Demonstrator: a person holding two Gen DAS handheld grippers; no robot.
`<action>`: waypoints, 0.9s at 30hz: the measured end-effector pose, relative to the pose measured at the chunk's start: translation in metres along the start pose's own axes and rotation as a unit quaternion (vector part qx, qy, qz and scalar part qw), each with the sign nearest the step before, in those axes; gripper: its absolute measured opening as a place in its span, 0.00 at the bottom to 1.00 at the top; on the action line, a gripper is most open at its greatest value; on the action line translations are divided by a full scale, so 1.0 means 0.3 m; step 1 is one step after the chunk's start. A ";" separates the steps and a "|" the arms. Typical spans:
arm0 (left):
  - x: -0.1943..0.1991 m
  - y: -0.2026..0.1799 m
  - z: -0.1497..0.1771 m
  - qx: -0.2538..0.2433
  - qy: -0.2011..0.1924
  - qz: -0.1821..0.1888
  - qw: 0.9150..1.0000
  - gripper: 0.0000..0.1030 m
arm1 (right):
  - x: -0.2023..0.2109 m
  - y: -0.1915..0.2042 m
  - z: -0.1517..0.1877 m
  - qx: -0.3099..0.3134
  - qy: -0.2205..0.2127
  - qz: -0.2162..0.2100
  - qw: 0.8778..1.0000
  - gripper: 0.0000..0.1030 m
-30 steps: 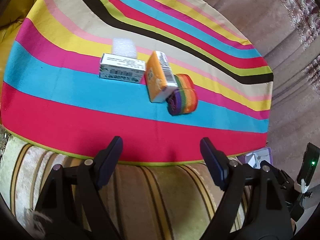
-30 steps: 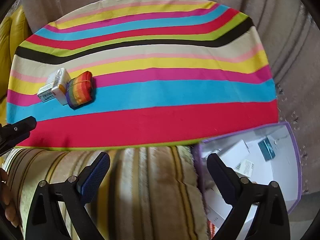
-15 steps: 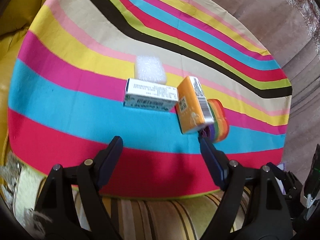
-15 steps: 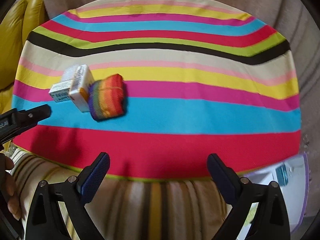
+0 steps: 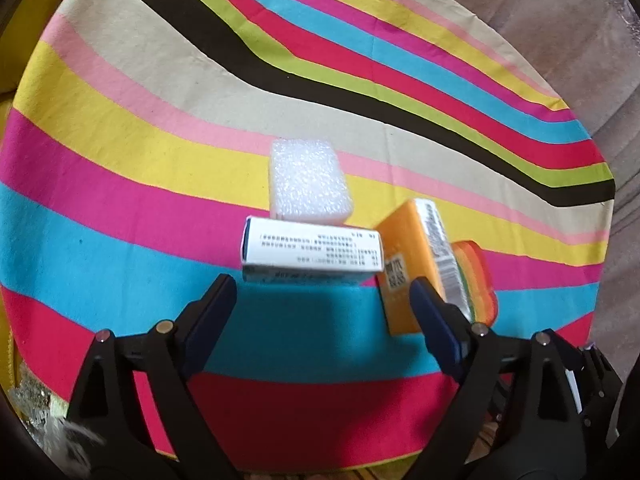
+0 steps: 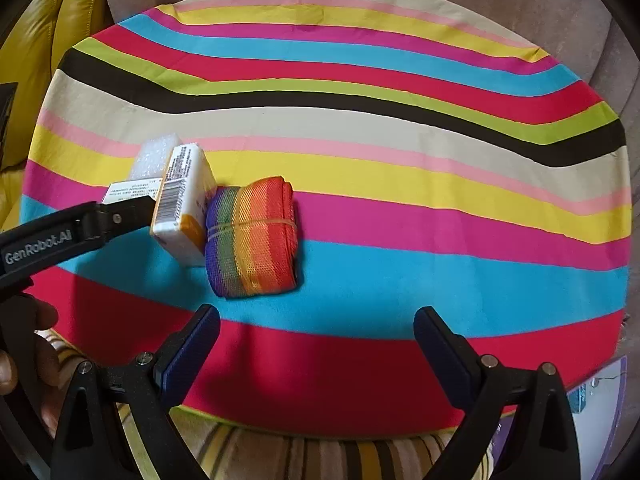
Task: Organize objects
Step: 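Grasp the white blue-labelled box with the left gripper while the right grasps the rainbow strap roll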
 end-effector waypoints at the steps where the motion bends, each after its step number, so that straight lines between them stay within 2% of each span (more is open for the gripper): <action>1: -0.006 -0.001 -0.005 -0.001 0.000 -0.004 1.000 0.88 | -0.005 0.004 -0.004 0.001 0.001 -0.001 1.000 0.96; 6: -0.030 0.007 -0.013 -0.002 0.002 -0.023 1.000 0.87 | -0.025 0.025 -0.025 0.008 0.003 -0.006 1.000 0.96; 7: -0.031 0.010 -0.013 0.000 0.002 -0.023 1.000 0.79 | -0.028 0.027 -0.027 0.009 0.004 -0.007 1.000 0.96; 8: -0.029 0.012 -0.012 0.000 0.001 -0.022 1.000 0.78 | -0.033 0.032 -0.032 0.010 0.004 -0.007 1.000 0.96; 11: -0.017 0.019 -0.002 0.001 -0.006 -0.025 1.000 0.78 | -0.050 0.036 -0.045 0.011 0.005 -0.009 1.000 0.96; 17: -0.009 0.053 0.005 0.027 -0.019 -0.006 0.999 0.78 | -0.070 0.057 -0.061 0.021 0.006 -0.025 0.999 0.96; 22: -0.013 0.057 0.000 0.037 -0.027 0.001 0.999 0.78 | -0.071 0.074 -0.076 0.024 -0.001 -0.022 0.999 0.96; 27: -0.019 0.060 -0.010 0.039 -0.029 0.002 0.999 0.78 | -0.069 0.051 -0.099 -0.011 -0.011 -0.023 1.000 0.96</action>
Point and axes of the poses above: each gripper's, at about its wrist camera, not at the fingertips, and x roughly against the way its jaws point, y to its left, z to its underside, the point moved 6 cm from there along -x, roughly the way its jaws point, and after that the axes turned 4 degrees about -x, right-handed, at the moved point
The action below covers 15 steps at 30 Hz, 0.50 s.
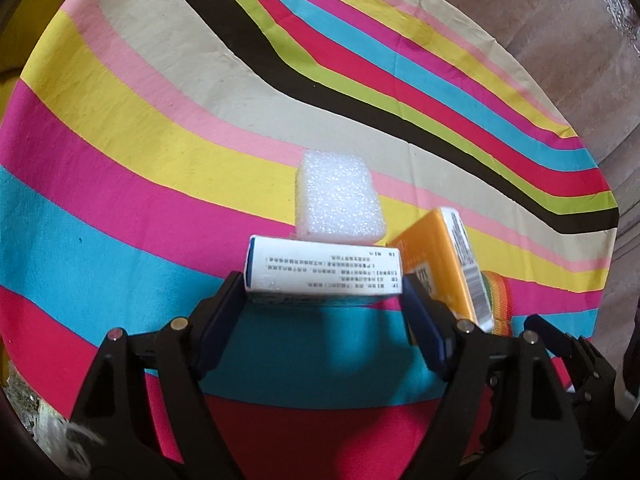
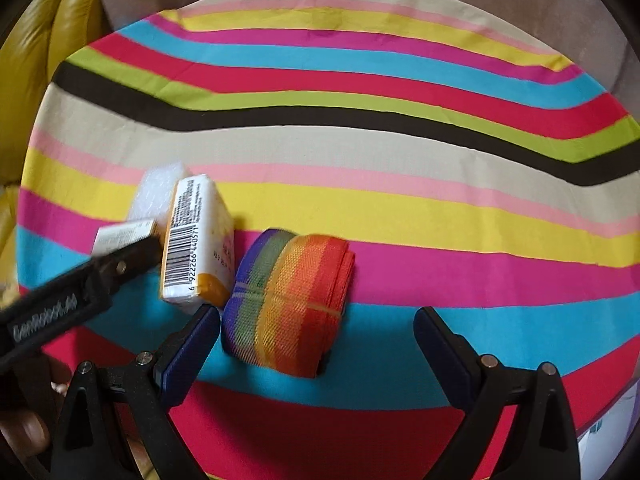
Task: Organize objects
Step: 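Grasp the white blue-labelled box with the left gripper while the right grasps the rainbow strap roll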
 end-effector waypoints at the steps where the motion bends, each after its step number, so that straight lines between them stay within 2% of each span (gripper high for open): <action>1: -0.001 0.000 -0.002 0.000 0.000 0.000 1.000 0.78 | -0.006 0.000 -0.006 -0.003 0.000 -0.001 1.000 0.96; 9: 0.003 -0.002 -0.003 -0.003 -0.004 -0.002 1.000 0.78 | -0.065 0.020 -0.032 -0.015 0.005 0.015 1.000 0.95; 15: 0.016 -0.002 -0.006 0.000 -0.007 -0.001 1.000 0.78 | -0.087 0.030 -0.019 -0.016 0.013 -0.002 1.000 0.78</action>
Point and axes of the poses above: each gripper's, at about its wrist camera, not at the fingertips, and x roughly against the way its jaws point, y to its left, z to its underside, the point moved 6 cm from there along -x, roughly the way its jaws point, and after that the axes turned 4 degrees about -x, right-handed, at the moved point
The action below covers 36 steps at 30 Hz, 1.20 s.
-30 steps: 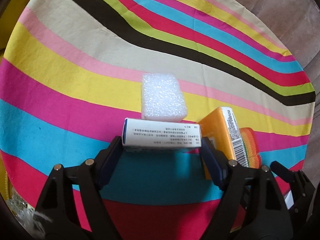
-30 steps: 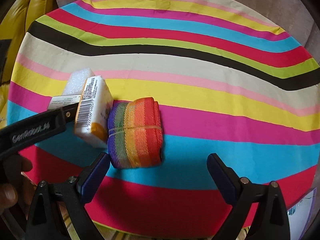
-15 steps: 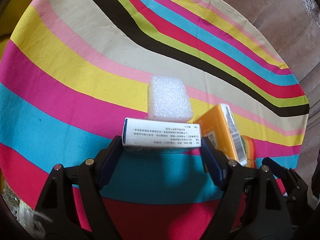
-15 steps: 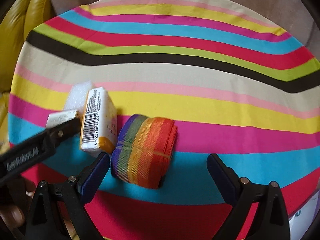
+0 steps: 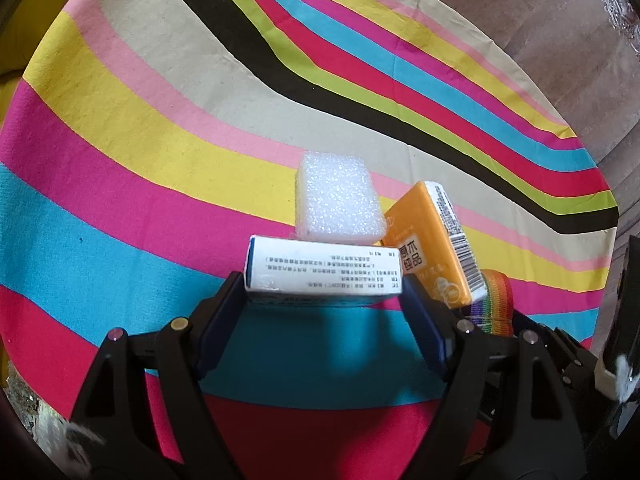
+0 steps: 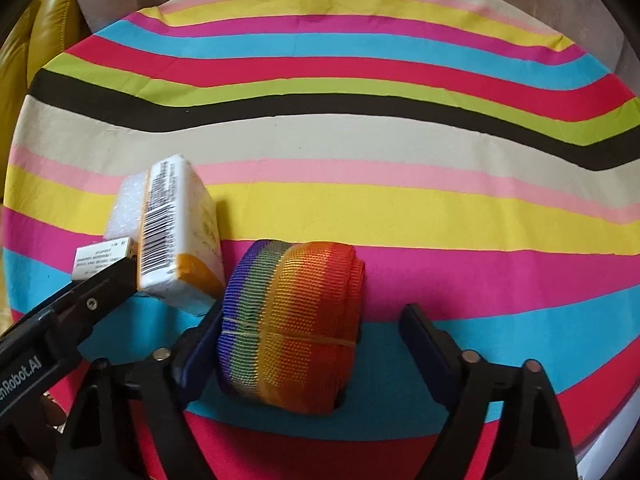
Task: Organize objects
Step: 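Grasp the white blue-labelled box with the left gripper while the right grasps the rainbow strap roll, then carry the white box and rainbow strap roll over the purple box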
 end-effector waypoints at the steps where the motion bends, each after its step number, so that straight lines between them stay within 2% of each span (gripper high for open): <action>1: 0.004 0.000 0.003 0.000 0.000 0.000 1.000 0.78 | 0.003 0.008 0.000 0.005 -0.002 -0.002 1.000 0.73; 2: 0.006 0.000 0.002 0.001 -0.001 -0.001 1.000 0.78 | 0.006 0.015 0.001 0.010 -0.004 -0.003 1.000 0.70; 4: 0.019 0.002 0.005 0.002 -0.006 -0.003 1.000 0.78 | 0.013 0.029 0.005 0.017 -0.006 -0.004 1.000 0.59; 12: 0.101 -0.015 0.034 0.003 -0.021 -0.006 1.000 0.78 | 0.054 0.022 0.031 0.015 -0.011 -0.001 1.000 0.59; 20: 0.182 -0.061 0.078 0.004 -0.028 0.007 1.000 0.78 | 0.146 0.000 0.067 0.006 -0.029 -0.003 1.000 0.59; 26: 0.221 -0.117 0.111 0.000 -0.030 0.020 0.999 0.78 | 0.208 -0.028 0.101 -0.009 -0.036 -0.005 0.999 0.59; 36: 0.238 -0.256 0.180 -0.035 -0.021 0.039 0.998 0.78 | 0.289 -0.122 0.157 -0.038 -0.044 0.009 0.998 0.59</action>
Point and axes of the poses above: each gripper's, at about its wrist camera, not at the fingertips, and x roughly against the way its jaws point, y to its left, z to its underside, the point moved 6 cm from there along -x, roughly the way its jaws point, and after that the axes turned 4 degrees about -x, right-handed, at the moved point
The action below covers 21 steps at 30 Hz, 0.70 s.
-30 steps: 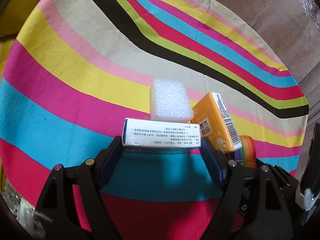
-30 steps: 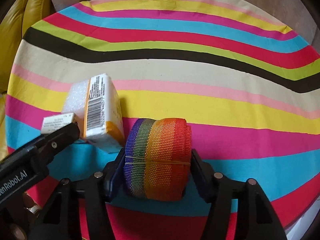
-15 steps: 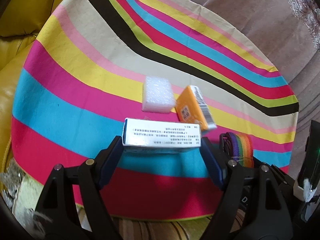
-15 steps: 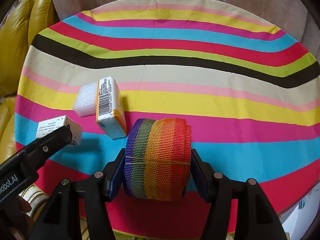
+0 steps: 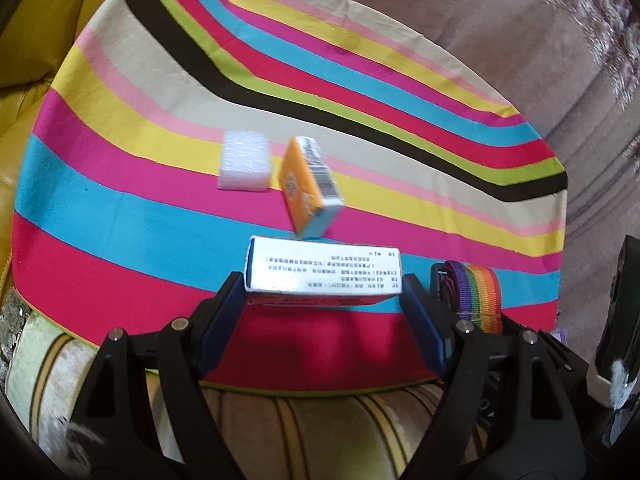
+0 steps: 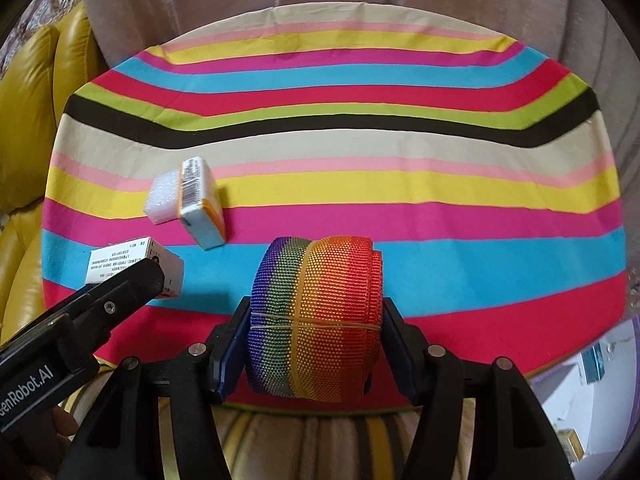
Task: Organize objects
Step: 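Carry the white box and rainbow strap roll over the purple box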
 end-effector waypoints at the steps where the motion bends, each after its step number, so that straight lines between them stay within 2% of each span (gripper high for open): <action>1: 0.000 -0.014 0.005 -0.004 0.001 0.002 1.000 0.78 | 0.007 -0.012 0.004 -0.004 -0.001 0.002 1.000 0.59; 10: -0.006 -0.103 0.036 -0.029 0.007 0.009 0.999 0.78 | 0.068 -0.136 0.047 -0.036 -0.005 0.015 0.999 0.59; 21: -0.014 -0.249 0.080 -0.071 0.023 0.036 0.997 0.78 | 0.139 -0.302 0.108 -0.074 -0.005 0.036 0.997 0.59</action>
Point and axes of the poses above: each gripper's, at about its wrist camera, not at the fingertips, and x roughly against the way its jaws point, y to its left, z to its underside, the point moved 6 cm from there along -x, roughly the way its jaws point, and after that the axes turned 4 degrees about -x, right-handed, at the moved point
